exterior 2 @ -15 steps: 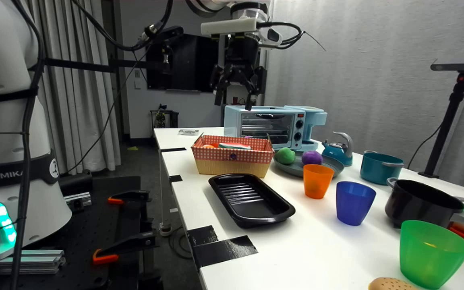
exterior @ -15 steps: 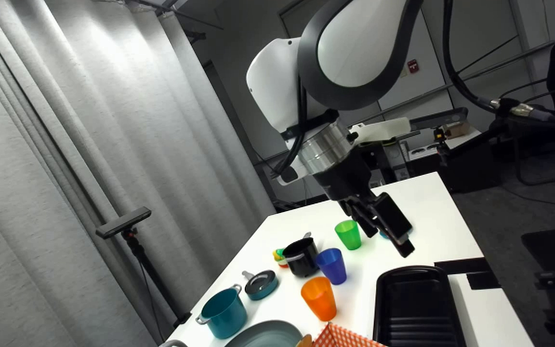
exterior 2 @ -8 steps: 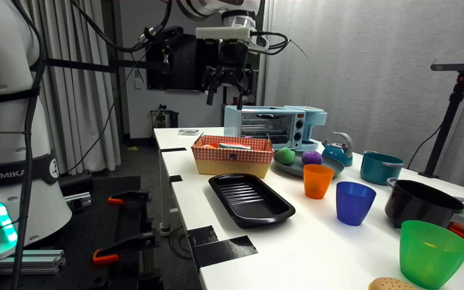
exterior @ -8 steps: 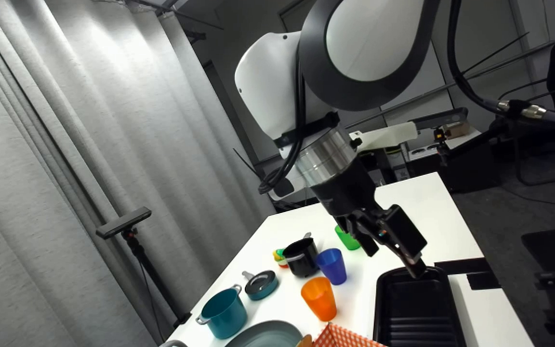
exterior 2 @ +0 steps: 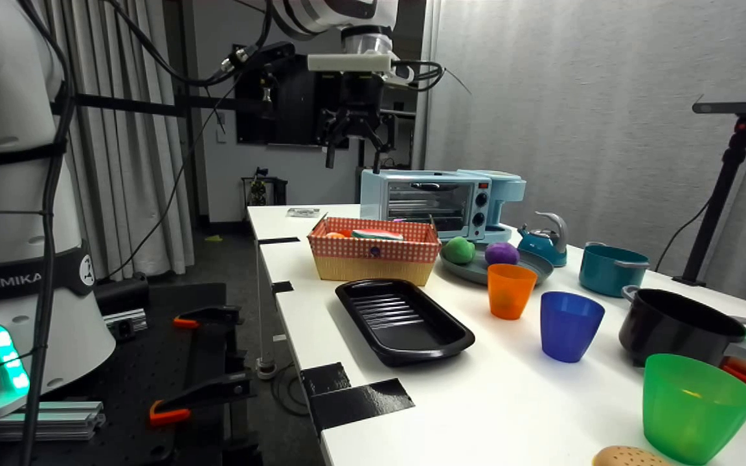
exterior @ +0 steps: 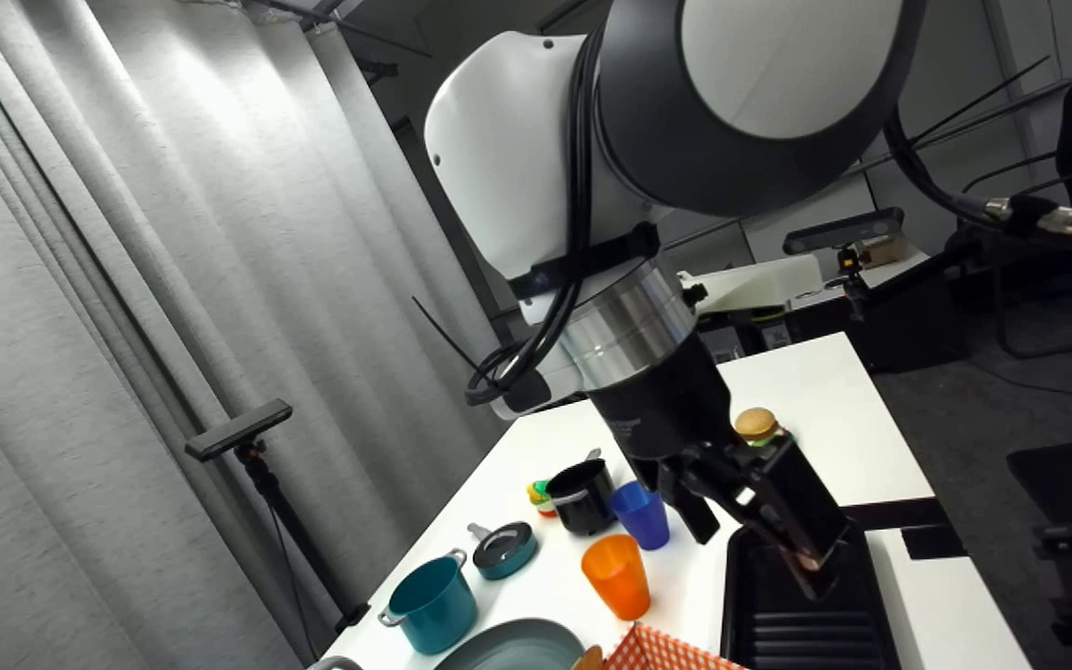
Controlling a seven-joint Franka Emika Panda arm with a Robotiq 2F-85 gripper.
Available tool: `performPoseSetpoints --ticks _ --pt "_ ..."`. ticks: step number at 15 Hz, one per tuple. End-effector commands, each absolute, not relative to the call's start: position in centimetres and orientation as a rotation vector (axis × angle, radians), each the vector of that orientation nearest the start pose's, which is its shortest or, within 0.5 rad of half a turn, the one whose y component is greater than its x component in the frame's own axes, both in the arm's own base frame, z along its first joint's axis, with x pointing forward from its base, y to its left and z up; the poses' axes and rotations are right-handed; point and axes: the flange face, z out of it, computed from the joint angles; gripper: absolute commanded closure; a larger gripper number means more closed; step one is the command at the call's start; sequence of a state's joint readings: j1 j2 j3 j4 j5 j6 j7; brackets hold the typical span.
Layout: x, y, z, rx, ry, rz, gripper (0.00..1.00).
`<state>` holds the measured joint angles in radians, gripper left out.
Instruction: Move the watermelon and the banana plush toys from the box to the oven tray
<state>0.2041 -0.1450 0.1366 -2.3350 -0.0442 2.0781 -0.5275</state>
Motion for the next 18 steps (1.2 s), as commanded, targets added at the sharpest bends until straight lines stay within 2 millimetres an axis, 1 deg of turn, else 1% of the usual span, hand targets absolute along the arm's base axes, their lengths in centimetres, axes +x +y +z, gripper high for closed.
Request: performPoseSetpoints --ticks 1,5,11,18 --pt "44.9 17.7 38.0 -2.817 -1.432 0.148 0.00" --pt "45.6 19.4 37.0 -2.798 -1.457 0.126 0.00" --pt "47.3 20.8 35.0 -2.787 -1.421 0.118 0.00" --pt "48.2 23.0 32.5 -2.762 -1.420 0.127 0.00"
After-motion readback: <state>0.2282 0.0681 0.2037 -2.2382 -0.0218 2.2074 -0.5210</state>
